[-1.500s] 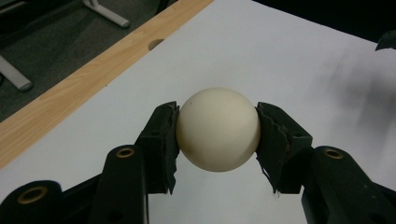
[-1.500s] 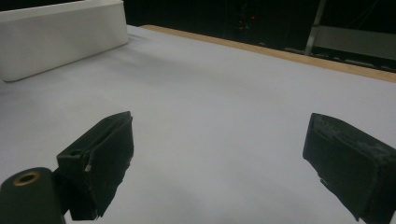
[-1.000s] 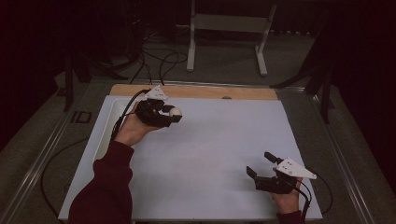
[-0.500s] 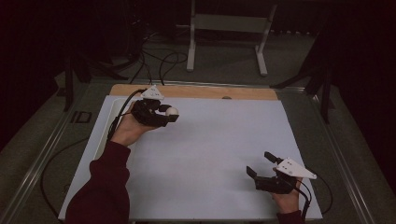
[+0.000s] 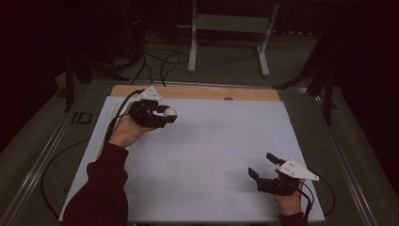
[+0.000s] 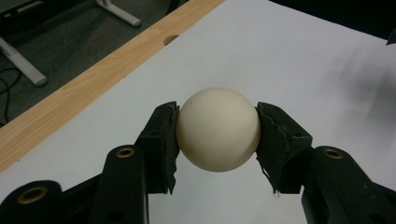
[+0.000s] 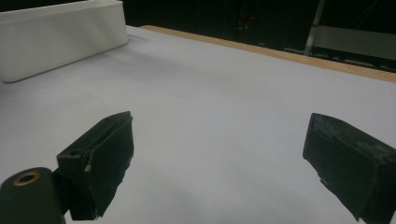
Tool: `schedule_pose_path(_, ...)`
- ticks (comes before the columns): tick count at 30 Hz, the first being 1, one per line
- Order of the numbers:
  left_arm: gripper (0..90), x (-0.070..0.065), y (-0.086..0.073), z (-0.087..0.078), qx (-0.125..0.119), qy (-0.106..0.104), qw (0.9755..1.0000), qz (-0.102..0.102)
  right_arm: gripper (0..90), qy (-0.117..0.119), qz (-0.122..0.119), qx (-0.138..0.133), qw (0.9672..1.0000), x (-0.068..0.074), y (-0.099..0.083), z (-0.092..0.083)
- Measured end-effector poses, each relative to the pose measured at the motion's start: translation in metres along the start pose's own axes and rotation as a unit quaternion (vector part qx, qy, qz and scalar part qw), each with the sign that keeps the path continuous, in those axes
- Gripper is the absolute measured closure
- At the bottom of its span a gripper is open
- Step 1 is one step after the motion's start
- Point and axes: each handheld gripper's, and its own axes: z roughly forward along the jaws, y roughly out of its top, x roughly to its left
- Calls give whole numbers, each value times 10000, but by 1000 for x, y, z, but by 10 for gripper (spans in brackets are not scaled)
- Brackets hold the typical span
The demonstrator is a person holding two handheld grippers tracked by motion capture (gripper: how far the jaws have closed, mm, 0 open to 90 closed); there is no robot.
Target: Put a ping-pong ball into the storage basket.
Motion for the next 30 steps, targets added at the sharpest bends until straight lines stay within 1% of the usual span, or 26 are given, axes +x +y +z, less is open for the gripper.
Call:
schedule_pose_path(15,512,3,-3,-4,18,29,10000,-3,85,-1,-2,7,10000,0,0,0)
schedule_pose_path(24,512,5,-7,-8,-9,66,10000,-52,85,-9,2,15,10000,1,0,0)
schedule_pose_path(30,512,8,-11,-12,26,106,9999,-57,85,-5,-1,9,10000,0,0,0)
